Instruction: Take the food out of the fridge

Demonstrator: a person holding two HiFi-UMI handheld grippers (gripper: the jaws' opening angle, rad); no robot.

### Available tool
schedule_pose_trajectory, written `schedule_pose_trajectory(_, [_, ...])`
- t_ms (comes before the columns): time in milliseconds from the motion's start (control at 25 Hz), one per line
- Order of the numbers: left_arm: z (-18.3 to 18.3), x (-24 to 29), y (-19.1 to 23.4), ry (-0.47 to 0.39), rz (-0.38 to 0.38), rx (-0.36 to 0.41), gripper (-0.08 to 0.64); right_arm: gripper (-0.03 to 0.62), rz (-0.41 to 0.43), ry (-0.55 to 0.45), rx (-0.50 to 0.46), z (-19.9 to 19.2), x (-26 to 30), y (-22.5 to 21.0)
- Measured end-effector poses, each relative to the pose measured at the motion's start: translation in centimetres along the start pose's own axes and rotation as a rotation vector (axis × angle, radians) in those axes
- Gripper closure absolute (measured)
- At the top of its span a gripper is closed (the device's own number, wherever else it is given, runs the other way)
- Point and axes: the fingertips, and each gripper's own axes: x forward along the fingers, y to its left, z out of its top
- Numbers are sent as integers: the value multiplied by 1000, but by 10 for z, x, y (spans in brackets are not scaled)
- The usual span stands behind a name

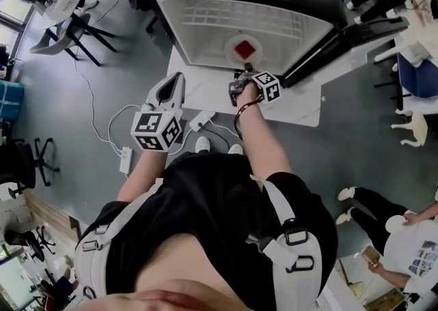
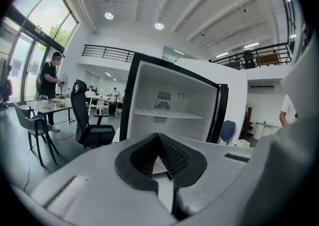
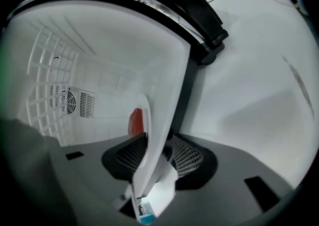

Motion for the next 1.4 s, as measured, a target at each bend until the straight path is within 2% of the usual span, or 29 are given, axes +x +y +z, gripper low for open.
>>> schedule_pose_trajectory(240, [-1, 4, -9, 4, -27, 5, 557, 549, 85, 5, 17, 0, -9, 6])
schedule_pose_trajectory(400, [-1, 4, -15, 4, -41, 11, 557, 560, 153, 12, 34, 1, -16, 5])
schedule_pose_trajectory(640, [0, 3, -19, 3, -56, 16, 557, 572, 298, 27, 38, 1, -30, 15])
schedule_pose_trajectory(880, [1, 2, -25, -4, -74, 18, 557, 572, 367, 34, 47, -1, -54, 15])
schedule_pose_trajectory(1120, [0, 6, -26, -11, -83, 24, 557, 572, 383, 87, 12, -15, -87, 20])
schedule_pose_trajectory(1400, [3, 18, -34, -25, -122, 0, 557, 572, 437, 135, -5, -28, -147, 60])
